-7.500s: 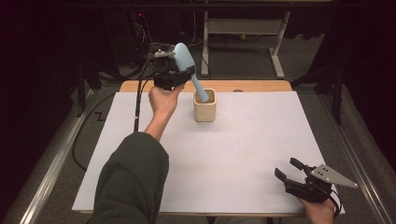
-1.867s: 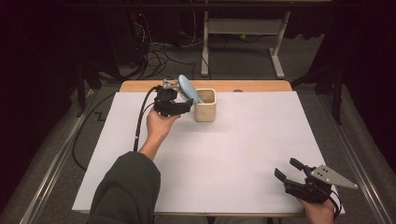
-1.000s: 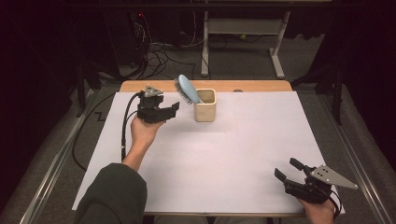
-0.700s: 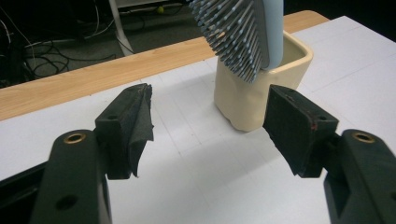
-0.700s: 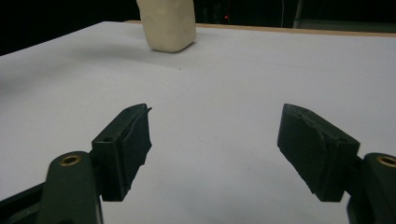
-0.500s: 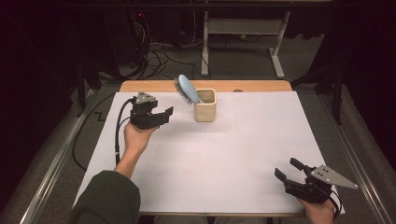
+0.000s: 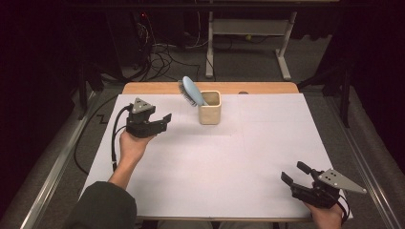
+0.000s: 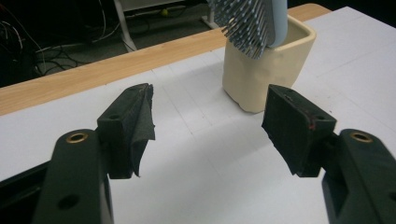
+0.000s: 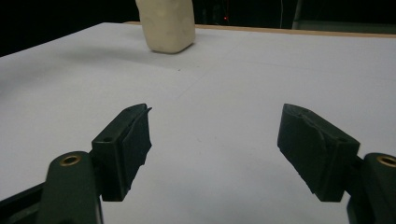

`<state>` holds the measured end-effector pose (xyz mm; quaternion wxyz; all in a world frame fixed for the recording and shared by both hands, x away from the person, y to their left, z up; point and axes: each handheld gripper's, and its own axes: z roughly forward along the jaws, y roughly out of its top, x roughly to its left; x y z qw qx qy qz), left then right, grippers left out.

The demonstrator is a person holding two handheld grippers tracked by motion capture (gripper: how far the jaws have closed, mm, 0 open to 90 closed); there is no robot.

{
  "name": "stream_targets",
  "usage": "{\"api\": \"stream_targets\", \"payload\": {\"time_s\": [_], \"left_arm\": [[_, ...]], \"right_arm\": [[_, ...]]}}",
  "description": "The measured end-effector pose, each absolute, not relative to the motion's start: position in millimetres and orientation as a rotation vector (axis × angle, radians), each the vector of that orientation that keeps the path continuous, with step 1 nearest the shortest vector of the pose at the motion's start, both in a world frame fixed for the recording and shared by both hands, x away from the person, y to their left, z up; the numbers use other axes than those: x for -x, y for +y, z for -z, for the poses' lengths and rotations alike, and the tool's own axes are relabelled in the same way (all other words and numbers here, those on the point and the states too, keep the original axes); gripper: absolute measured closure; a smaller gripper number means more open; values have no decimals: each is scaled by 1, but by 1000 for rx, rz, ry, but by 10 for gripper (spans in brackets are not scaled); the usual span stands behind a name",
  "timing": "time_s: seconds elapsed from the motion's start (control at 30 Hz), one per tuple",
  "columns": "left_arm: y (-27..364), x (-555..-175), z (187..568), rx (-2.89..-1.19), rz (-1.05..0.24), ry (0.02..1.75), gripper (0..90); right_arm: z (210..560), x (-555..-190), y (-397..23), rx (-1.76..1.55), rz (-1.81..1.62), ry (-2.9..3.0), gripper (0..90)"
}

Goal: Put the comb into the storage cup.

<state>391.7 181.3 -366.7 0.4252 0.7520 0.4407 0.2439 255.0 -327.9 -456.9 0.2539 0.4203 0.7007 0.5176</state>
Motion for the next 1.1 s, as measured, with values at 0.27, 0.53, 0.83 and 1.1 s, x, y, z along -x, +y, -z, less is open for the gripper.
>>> {"api": "stream_targets", "payload": {"time_s": [0.27,0.53,0.83,1.1], "left_arm": [[189,-384,369,-1871,-608,1104,338],[193,-378,373,-1866,-601,1106,337],[201,-370,377,-1835,-596,1101,339],[209,-364,381,-1834,-587,1117,339]], "right_arm": [[457,-255,-328,-1139,-1406,1904,261],[457,-255,-328,-1142,-1407,1900,261],[457,-255,-327,-1146,-1402,1898,261],[457,-255,-328,-1146,-1406,1893,262]]}}
